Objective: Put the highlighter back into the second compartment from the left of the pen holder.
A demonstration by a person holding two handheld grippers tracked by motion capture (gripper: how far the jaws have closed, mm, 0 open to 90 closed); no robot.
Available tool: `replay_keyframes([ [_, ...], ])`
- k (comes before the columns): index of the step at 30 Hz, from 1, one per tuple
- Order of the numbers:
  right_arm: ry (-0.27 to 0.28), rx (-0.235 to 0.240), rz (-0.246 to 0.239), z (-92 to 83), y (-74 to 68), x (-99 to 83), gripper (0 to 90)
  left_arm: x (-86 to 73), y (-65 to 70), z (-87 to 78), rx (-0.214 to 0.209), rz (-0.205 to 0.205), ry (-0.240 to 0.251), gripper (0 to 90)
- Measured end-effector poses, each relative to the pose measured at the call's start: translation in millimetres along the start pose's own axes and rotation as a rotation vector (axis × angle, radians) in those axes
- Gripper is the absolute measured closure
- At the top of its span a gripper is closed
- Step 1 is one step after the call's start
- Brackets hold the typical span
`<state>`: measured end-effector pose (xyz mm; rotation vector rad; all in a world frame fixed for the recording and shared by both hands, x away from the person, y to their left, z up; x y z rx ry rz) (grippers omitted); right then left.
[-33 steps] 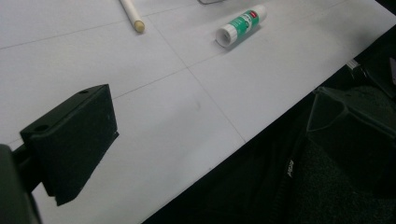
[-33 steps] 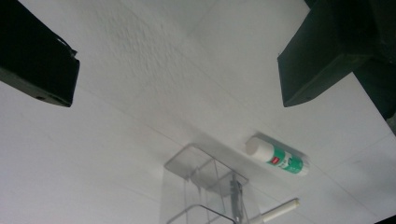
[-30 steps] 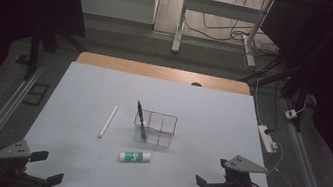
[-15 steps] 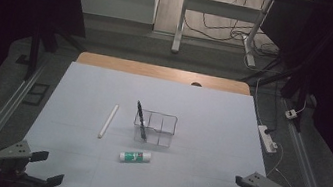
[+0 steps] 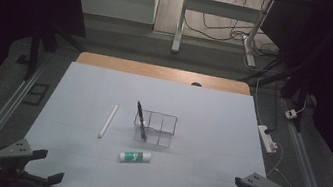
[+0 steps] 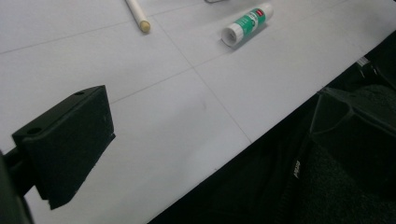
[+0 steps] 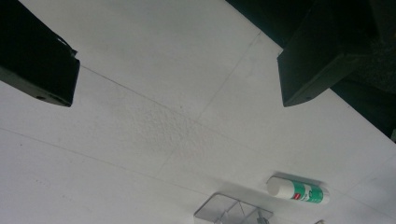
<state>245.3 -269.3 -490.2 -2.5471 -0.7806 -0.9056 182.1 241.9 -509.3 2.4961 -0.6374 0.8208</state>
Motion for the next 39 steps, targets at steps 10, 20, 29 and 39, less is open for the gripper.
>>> replay_keyframes([
  [10, 0.004, -0.003, 0.000, -2.4, -1.0, -1.8, 0.0, 11.2, -0.5, 16.3, 0.003, 0.065, -0.027, 0.0],
  [20, -0.006, -0.004, -0.007, -1.1, -1.6, -1.9, 0.0, 30.7, -8.1, 30.9, 0.005, 0.054, 0.004, 0.0],
  [29, -0.015, -0.001, -0.011, -0.2, -1.6, -2.1, 0.0, 49.8, -17.7, 47.8, 0.002, 0.065, -0.029, 0.0],
  [39, -0.023, 0.002, -0.007, 0.6, -1.8, -2.3, 0.0, 70.7, -26.7, 71.0, 0.018, 0.104, -0.044, 0.0],
])
Point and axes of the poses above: each handheld gripper's, and its own axes: z roughly forward along the jaws, x roughly out of its top, y roughly to its right, the point moved 6 cm from there along z, roughly forward along the jaws, and after that the axes turned 6 degrees about -y, right-handed, at the moved point
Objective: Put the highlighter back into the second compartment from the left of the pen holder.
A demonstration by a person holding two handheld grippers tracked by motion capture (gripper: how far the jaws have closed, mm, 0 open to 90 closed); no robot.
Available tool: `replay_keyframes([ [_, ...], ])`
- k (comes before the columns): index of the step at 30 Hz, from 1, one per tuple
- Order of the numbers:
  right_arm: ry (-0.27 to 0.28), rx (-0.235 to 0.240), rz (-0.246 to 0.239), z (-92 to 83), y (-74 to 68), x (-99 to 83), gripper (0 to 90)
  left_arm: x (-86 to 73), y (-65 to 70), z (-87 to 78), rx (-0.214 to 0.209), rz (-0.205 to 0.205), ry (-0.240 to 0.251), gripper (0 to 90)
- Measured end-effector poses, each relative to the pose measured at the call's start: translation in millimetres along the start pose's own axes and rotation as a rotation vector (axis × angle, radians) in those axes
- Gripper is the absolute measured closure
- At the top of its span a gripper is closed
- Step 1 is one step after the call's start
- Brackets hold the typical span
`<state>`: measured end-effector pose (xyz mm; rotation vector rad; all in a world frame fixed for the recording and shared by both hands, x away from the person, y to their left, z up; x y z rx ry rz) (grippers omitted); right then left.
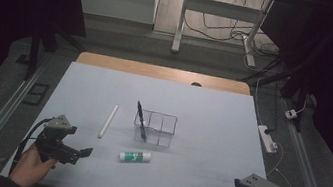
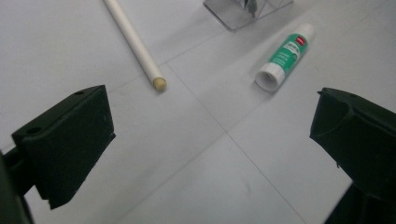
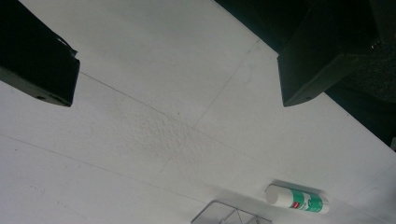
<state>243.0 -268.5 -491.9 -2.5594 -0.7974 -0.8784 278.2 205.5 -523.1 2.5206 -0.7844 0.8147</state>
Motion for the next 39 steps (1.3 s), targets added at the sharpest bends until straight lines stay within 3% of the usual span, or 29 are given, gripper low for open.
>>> replay_keyframes([
  [12, -0.003, 0.003, 0.002, 0.4, 0.0, 0.0, 0.0, 30.5, -18.1, 26.2, 0.026, -0.018, -0.028, 0.0],
  [21, -0.006, 0.005, -0.005, 0.8, 0.0, -0.3, 0.0, 47.1, -31.3, 50.7, 0.075, 0.001, -0.103, 0.0],
  [39, -0.014, 0.009, -0.005, 1.5, -0.5, -0.5, 0.0, 79.1, -63.9, 88.9, 0.109, 0.011, -0.191, 0.0],
])
Point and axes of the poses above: each handheld gripper's, and its own axes: z roughly forward along the jaws, x roughly out of its top, y roughly to its right, the point moved 6 cm from there along z, roughly forward along the jaws, and after that the axes turned 6 degrees about -y, right-handed, at the moved point
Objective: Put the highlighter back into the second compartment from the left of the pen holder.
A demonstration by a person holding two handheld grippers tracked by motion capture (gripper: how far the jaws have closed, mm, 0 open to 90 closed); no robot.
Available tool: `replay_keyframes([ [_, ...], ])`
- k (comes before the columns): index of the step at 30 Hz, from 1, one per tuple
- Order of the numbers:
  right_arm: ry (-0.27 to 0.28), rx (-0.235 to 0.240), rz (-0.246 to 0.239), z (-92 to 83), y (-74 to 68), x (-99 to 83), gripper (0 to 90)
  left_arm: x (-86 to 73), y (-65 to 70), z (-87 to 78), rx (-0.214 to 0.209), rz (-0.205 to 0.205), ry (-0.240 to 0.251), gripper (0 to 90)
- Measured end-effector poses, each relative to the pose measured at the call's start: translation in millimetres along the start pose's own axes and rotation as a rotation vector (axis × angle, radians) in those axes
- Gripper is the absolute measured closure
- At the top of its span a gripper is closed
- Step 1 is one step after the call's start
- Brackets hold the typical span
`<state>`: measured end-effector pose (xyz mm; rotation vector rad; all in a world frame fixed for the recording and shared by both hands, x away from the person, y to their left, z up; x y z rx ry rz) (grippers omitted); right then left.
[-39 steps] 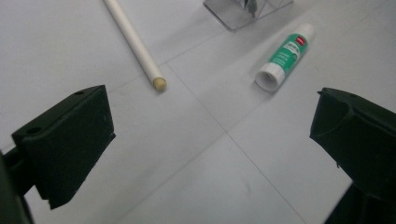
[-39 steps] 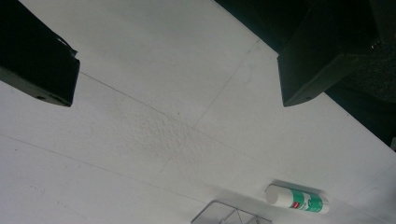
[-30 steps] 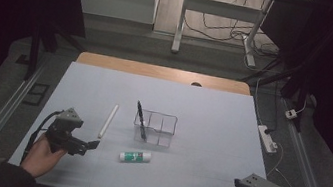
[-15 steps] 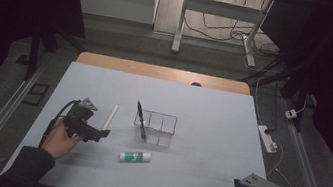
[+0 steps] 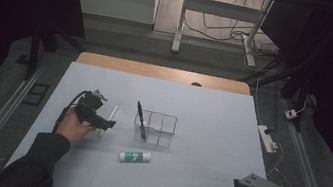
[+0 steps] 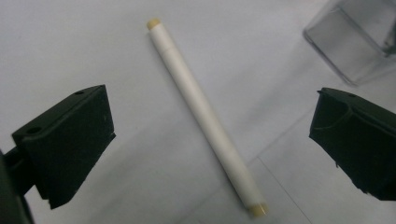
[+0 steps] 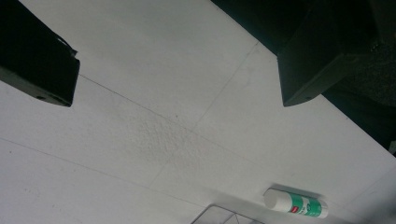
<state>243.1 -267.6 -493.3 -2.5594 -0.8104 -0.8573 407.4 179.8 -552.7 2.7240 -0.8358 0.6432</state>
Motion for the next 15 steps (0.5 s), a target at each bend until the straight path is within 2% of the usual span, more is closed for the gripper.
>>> replay_keyframes([
  [5, -0.006, -0.001, -0.005, 0.5, -0.2, -0.2, 0.0, 9.6, -6.3, 10.5, 0.014, -0.005, -0.029, 0.0],
  [10, -0.012, -0.002, -0.008, 1.1, -0.7, -0.4, 0.0, 16.8, -12.6, 19.4, 0.009, -0.026, -0.049, 2.5],
  [15, -0.014, 0.000, -0.009, 1.1, -0.7, -0.5, 0.0, 22.5, -15.4, 29.0, 0.016, -0.027, -0.095, 11.4],
])
Point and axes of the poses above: each handheld gripper's, and its own axes: z roughly forward along the jaws, x roughly out of its top, y roughly to its right, the point moved 6 cm from there along z, roughly forward along the jaws, and after that the axes turned 6 degrees about -y, right-handed, at the moved point
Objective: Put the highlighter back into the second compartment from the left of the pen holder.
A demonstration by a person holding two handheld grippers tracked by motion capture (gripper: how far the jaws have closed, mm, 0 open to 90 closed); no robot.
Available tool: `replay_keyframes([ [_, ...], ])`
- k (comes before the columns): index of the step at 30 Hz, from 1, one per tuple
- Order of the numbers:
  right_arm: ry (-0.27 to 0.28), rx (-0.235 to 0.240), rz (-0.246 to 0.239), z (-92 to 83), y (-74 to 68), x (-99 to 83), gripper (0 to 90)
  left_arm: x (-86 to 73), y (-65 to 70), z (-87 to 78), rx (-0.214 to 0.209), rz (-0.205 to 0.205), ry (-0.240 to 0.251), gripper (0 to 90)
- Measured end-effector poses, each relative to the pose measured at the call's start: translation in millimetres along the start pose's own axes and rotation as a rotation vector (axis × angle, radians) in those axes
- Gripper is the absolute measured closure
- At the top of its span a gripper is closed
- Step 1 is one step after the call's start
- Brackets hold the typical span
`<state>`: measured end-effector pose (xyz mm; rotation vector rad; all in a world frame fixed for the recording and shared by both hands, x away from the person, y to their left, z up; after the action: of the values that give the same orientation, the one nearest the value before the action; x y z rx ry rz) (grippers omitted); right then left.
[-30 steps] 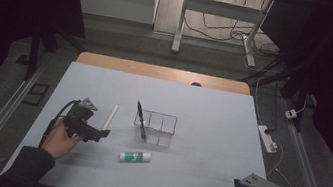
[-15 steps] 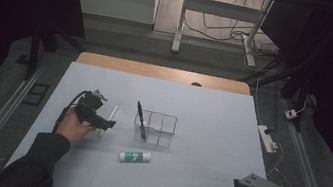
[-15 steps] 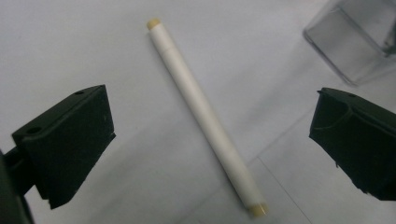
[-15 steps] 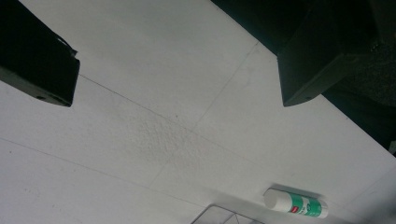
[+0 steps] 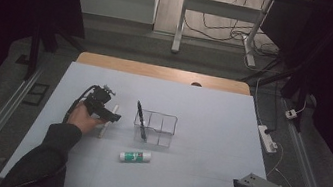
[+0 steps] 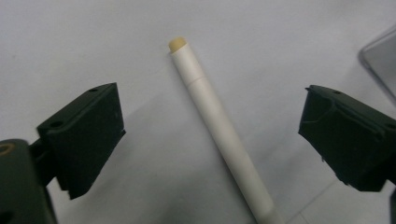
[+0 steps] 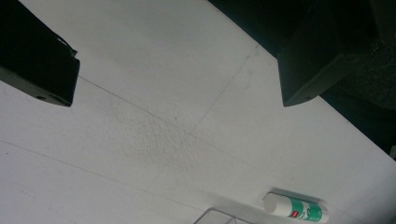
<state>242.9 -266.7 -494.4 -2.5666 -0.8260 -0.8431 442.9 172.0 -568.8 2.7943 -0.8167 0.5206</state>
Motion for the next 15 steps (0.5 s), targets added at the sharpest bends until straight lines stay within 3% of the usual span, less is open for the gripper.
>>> replay_keyframes([
  [4, 0.000, 0.000, 0.000, -0.1, 0.0, -0.2, 0.0, 1.7, -0.4, 5.3, -0.015, -0.024, -0.035, 29.6],
  [5, 0.000, 0.000, -0.001, -0.1, 0.1, -0.2, 0.0, 1.4, -0.3, 6.5, -0.012, -0.028, -0.046, 35.2],
  [7, -0.001, 0.000, 0.002, -0.2, 0.1, -0.4, 0.0, 1.1, -0.5, 5.6, 0.032, -0.026, -0.056, 44.1],
  [13, -0.003, -0.002, -0.003, -0.1, -0.4, -0.6, 0.0, -1.1, 1.9, 1.0, 0.036, -0.052, -0.111, 77.4],
  [15, -0.003, -0.002, -0.002, 0.0, -0.4, -0.5, 0.0, -0.4, 2.3, 0.6, 0.031, -0.083, -0.124, 78.2],
])
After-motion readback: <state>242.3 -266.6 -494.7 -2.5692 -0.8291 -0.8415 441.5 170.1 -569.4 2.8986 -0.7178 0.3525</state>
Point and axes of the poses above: each handheld gripper's, and its own axes: z roughly forward along the jaws, x roughly out of its top, y roughly to its right, the point moved 6 cm from there along z, roughly forward along the jaws, and after that the axes turned 6 degrees about -y, right-handed, at the moved point
